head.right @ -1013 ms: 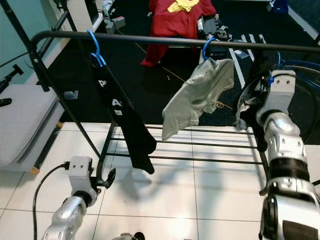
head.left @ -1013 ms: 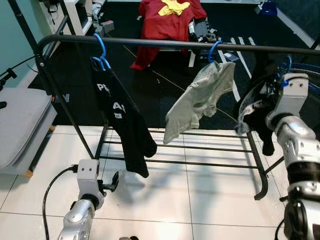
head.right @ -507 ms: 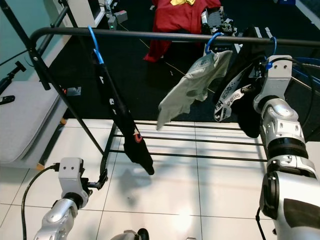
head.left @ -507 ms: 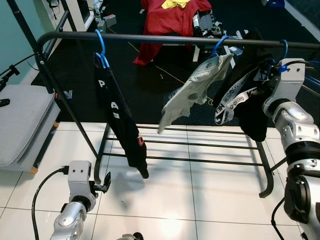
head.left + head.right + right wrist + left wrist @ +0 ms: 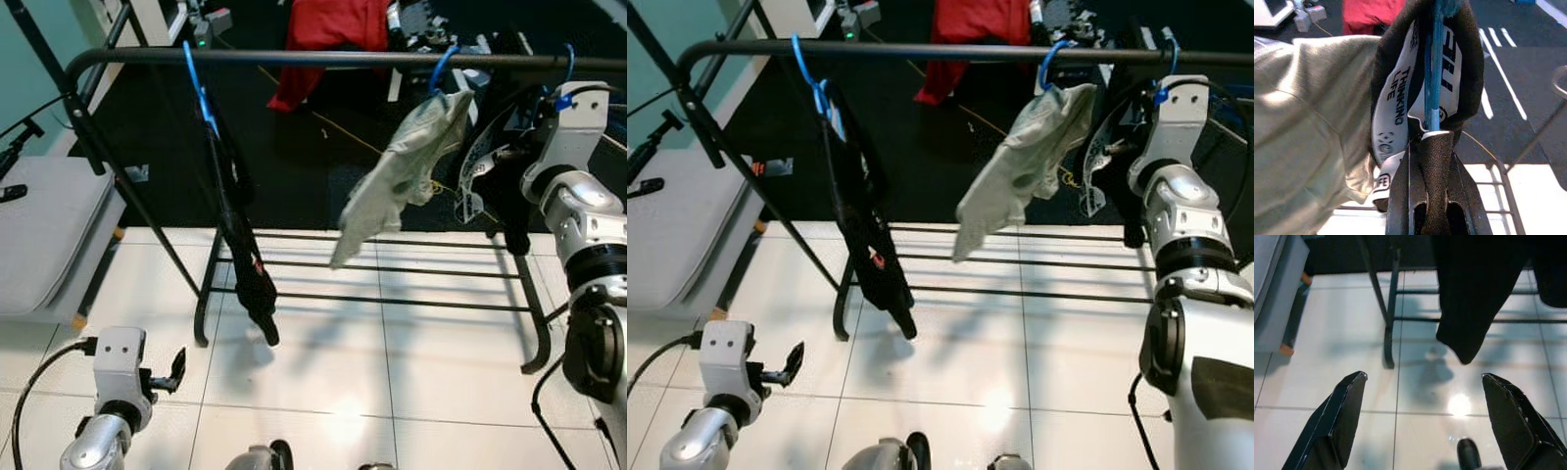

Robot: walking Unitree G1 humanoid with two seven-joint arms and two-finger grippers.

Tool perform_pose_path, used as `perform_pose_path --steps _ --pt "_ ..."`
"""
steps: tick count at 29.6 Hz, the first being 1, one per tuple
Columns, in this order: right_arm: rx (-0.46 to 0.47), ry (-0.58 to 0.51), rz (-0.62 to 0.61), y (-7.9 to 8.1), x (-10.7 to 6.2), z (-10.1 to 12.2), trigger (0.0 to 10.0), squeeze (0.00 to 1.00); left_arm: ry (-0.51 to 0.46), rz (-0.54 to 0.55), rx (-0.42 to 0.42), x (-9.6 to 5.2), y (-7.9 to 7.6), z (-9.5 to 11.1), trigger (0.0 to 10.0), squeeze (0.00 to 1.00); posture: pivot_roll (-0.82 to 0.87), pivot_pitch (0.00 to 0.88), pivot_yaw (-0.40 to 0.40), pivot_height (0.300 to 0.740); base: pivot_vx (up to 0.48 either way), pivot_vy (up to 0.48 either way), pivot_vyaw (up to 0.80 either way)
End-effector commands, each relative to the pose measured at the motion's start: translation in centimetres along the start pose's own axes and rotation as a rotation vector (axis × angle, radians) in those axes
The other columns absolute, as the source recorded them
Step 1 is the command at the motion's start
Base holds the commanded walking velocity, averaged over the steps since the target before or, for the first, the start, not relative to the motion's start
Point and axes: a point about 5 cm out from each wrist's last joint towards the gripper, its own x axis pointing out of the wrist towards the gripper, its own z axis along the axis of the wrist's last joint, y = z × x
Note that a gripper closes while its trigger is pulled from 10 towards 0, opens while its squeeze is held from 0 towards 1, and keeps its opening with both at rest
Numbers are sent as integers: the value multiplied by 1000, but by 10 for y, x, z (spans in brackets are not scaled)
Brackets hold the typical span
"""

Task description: Hang hanger

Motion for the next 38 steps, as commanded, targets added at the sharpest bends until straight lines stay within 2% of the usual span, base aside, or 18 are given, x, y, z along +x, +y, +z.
perform_pose_path --steps 1,5,10,17,18,23,30,32,33,36,38 --pt "-14 9 16 3 1 -1 10000 0 35 27 20 -10 13 -4 10000 0 143 329 88 740 0 0 0" --pt "-17 18 27 7 2 -2 10000 0 39 39 33 -14 18 -2 10000 0 154 338 92 740 0 0 0" --pt "-32 27 36 12 4 -1 10000 0 50 60 55 -27 30 2 10000 0 180 365 102 740 0 0 0" --pt "-49 36 11 7 4 1 10000 27 62 63 66 -33 35 6 10000 0 183 386 111 740 0 0 0" --pt "-48 36 1 4 3 1 10000 1000 64 61 67 -34 35 6 10000 0 178 388 112 740 0 0 0" --pt "-42 19 -22 -6 0 0 10000 1000 73 49 61 -30 30 6 10000 0 161 372 110 740 0 0 0" --pt "-51 5 -29 -9 -1 1 10000 1000 73 44 52 -26 26 6 10000 0 153 360 105 740 0 0 0" --pt "-61 -18 -28 -11 -2 2 10000 1000 68 40 42 -22 23 6 10000 0 140 338 100 740 0 0 0" --pt "-112 -126 -5 -8 -5 8 10000 1000 48 26 6 -7 12 5 10000 0 93 286 80 740 0 0 0" --pt "-126 -162 4 -6 -7 10 10000 1000 42 22 -5 -3 9 5 10000 0 93 286 80 740 0 0 0" --pt "-148 -189 14 -2 -10 4 10000 1000 37 16 -16 3 3 4 10000 0 63 255 64 740 0 0 0"
